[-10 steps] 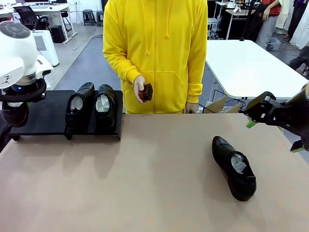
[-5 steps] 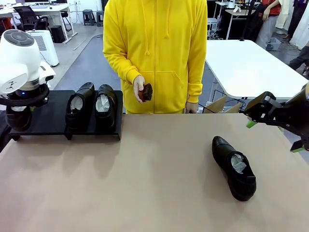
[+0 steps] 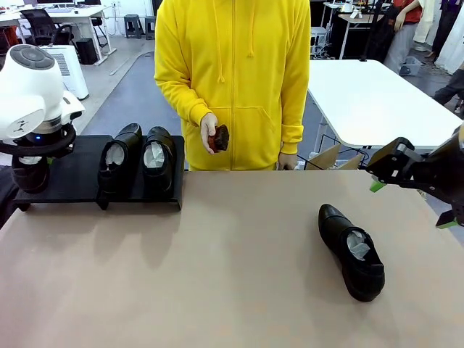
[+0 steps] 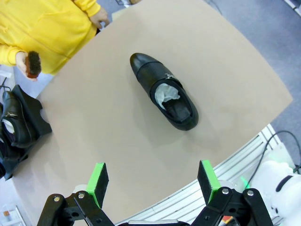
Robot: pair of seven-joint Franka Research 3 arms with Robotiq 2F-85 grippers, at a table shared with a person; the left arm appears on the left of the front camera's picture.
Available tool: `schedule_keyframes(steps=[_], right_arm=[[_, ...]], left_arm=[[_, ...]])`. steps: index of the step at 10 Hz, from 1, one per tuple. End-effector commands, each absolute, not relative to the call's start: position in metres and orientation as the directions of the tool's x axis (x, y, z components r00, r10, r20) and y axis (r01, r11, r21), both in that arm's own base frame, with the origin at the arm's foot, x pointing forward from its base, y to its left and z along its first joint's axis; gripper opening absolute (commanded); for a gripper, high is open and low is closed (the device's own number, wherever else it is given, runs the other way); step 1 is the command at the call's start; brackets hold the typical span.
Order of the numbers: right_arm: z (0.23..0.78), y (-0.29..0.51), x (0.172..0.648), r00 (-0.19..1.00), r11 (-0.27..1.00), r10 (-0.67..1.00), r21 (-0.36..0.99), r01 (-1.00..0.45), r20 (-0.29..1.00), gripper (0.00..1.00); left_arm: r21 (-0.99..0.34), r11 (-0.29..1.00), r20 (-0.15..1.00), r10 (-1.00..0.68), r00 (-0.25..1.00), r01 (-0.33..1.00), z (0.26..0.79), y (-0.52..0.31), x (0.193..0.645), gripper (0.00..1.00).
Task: Organize the shoes by placing them on the stand.
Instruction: Place the Shoe from the middle of the table onto the Shoes Stand.
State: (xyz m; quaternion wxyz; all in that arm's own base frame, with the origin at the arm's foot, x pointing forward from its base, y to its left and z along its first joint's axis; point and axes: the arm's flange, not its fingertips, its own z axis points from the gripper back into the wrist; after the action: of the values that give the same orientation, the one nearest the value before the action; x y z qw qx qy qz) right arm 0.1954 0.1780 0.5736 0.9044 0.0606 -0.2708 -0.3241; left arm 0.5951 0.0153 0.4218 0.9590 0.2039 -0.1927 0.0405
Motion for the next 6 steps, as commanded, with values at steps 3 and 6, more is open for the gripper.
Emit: schedule_keyframes(steps=[3,6], right_arm=[[0.5743,0.1797,0.1987,0.658,0.794,-0.607,0.299,0.53,0.445,1.0],[0.5743,0.1797,0.1987,0.658,0.794,-0.607,0.299,0.53,0.445,1.0]], left_arm=[[0.389,0.903,0.4,0.011,0.917,-0.181,0.4221,0.017,0.5994,0.08],[0.393,0.901,0.39,0.015,0.92,-0.181,0.4241,0.0156,0.5966,0.67]])
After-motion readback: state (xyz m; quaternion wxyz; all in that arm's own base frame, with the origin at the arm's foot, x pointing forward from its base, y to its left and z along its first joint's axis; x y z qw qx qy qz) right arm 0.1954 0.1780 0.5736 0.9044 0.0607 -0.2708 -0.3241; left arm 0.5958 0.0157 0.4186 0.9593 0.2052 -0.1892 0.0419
